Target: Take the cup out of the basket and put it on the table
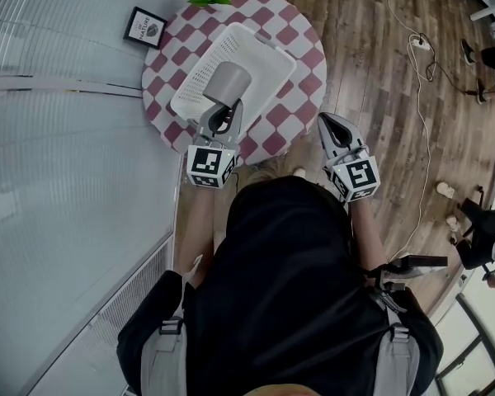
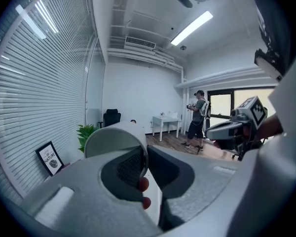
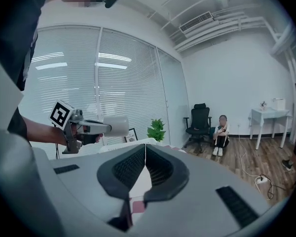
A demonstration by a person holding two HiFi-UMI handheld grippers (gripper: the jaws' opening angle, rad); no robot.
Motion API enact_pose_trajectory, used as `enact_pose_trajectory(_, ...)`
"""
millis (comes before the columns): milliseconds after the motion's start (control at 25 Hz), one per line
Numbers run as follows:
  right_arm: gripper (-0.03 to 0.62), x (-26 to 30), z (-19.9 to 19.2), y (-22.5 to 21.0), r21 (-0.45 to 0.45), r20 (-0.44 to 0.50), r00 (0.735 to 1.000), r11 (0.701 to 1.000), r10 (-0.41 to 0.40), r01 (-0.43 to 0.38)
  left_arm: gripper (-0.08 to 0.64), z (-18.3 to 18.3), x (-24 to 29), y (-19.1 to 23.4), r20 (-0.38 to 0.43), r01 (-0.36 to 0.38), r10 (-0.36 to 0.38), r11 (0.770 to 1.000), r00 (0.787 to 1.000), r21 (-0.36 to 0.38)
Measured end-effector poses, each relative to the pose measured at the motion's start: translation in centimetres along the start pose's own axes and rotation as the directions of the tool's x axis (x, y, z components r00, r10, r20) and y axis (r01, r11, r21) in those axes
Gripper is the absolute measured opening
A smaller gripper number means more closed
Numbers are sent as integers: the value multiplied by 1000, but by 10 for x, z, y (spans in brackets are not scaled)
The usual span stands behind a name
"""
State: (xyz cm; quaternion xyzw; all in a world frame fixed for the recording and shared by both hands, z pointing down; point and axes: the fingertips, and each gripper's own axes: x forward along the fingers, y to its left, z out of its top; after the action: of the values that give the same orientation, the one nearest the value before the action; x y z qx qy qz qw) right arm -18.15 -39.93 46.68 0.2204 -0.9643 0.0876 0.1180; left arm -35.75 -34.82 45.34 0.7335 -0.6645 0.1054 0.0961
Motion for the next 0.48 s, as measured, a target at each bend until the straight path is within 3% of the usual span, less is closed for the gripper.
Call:
enact_pose_trajectory(280,12,5,33,17,-64,98,995,998,23,-17,26,21,-18,-4,58,-3,3,1000,998,-1)
enact_pose_trajectory(480,11,-1,48,25,-118,148,988,993,42,-25,26,44,-30,-13,150,0,3,1000,989,-18)
